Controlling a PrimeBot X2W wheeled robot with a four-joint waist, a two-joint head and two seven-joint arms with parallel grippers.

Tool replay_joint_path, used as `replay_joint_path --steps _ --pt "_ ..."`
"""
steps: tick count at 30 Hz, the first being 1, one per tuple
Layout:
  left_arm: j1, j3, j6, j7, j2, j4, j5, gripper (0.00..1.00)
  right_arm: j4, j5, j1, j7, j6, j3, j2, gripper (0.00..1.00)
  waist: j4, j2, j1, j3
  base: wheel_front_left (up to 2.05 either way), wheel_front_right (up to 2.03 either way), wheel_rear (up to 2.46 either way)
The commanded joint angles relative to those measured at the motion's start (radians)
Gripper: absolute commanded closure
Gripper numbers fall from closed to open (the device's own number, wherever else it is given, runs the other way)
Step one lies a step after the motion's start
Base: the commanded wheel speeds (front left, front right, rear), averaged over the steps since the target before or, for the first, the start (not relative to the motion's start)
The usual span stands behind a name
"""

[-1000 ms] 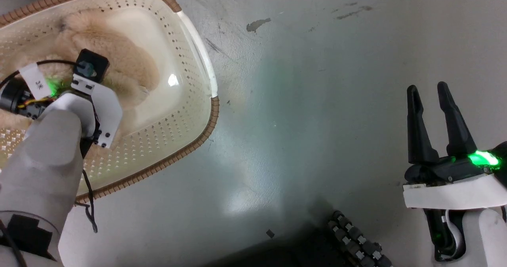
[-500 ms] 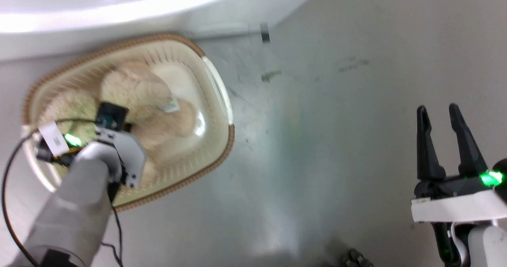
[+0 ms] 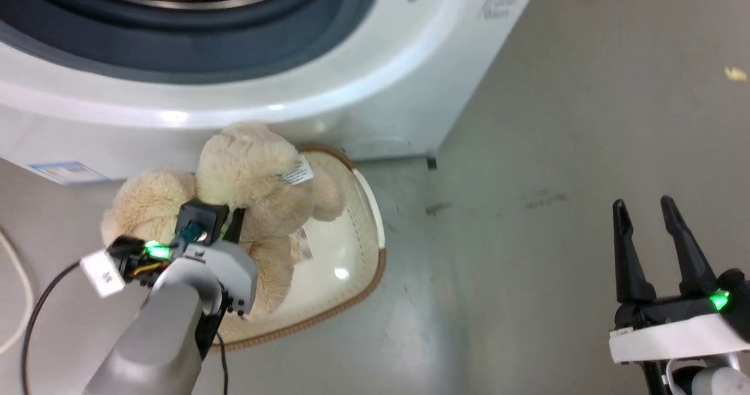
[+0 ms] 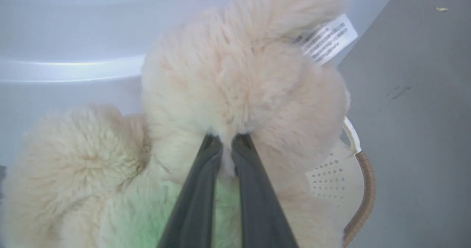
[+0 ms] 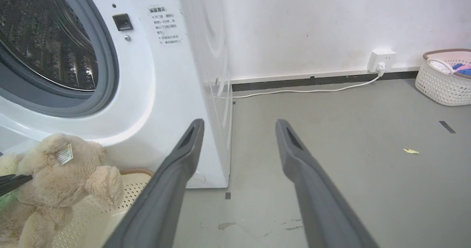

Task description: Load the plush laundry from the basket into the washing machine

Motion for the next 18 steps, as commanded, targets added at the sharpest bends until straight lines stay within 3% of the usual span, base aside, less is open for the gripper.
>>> replay_joint_path --steps 1,11,18 --pt "0.021 0.01 0.009 -0.008 0.01 -0.022 0.004 1.0 0.003 -0.005 0.012 -0.005 0.001 -0.001 0.0 0.0 0.031 -0.0001 0.0001 -0.058 0.0 0.0 0.0" --pt "0.234 0.155 0.063 -0.008 0.05 -0.458 0.053 1.0 0.003 -0.032 0.048 -0.005 0.001 -0.019 0.0 0.0 0.047 -0.0001 0.0001 -0.14 0.0 0.0 0.0" --pt "0.242 0.233 0.055 -0.008 0.062 -0.65 0.079 1.0 -0.011 -0.023 0.046 -0.005 0.001 -0.004 0.0 0.0 0.026 -0.0001 0.0001 -0.115 0.0 0.0 0.0"
